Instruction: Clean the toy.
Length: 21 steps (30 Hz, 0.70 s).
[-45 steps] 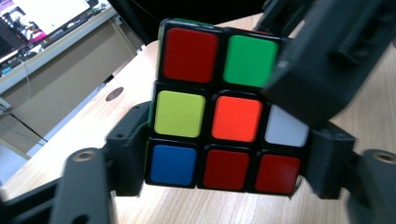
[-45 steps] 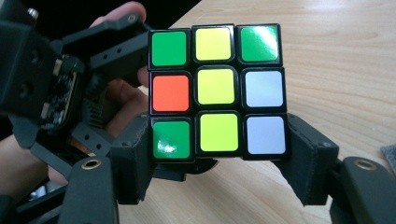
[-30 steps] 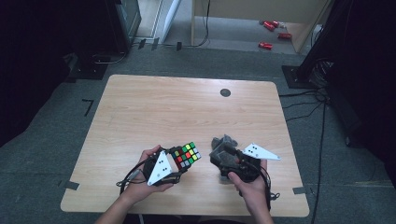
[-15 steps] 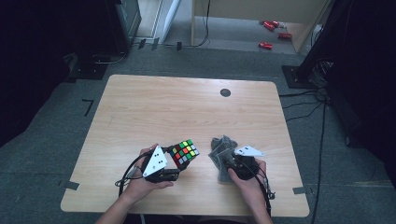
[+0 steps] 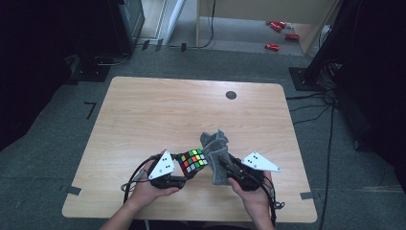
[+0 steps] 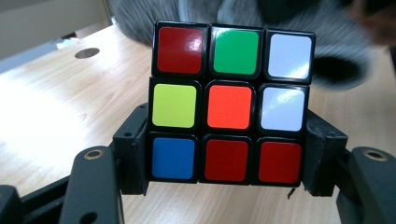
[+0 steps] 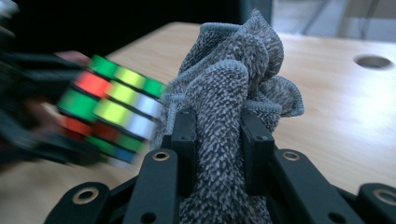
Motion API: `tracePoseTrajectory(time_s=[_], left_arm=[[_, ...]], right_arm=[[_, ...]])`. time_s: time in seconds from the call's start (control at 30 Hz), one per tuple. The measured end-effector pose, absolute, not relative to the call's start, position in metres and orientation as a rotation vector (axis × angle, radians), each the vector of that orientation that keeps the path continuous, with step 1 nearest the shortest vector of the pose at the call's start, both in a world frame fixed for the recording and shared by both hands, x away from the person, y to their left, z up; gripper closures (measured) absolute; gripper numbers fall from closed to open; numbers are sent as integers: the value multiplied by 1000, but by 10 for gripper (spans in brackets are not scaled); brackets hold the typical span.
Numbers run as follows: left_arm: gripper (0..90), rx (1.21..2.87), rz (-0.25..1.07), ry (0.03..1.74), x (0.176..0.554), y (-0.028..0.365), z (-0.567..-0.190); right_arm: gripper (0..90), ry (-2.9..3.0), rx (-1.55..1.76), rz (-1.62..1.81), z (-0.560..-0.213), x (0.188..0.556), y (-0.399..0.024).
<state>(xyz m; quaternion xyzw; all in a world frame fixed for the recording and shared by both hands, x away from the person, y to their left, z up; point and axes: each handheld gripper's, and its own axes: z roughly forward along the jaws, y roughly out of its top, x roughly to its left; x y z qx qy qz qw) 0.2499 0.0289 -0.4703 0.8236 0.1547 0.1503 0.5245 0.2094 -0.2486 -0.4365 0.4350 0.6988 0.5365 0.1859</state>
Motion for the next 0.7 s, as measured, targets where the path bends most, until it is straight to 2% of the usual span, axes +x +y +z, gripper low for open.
tracePoseTrajectory(time_s=[0.2,0.33,0.7], left_arm=[[338,1932,386,343,244,29,-469],[339,1904,352,342,244,33,-467],[340,1924,419,331,242,31,-467]], right_arm=[[713,2020,1157,1639,-429,200,-228],[718,2016,1216,1724,-435,205,-236],[717,2009,1315,1608,-445,214,-249]])
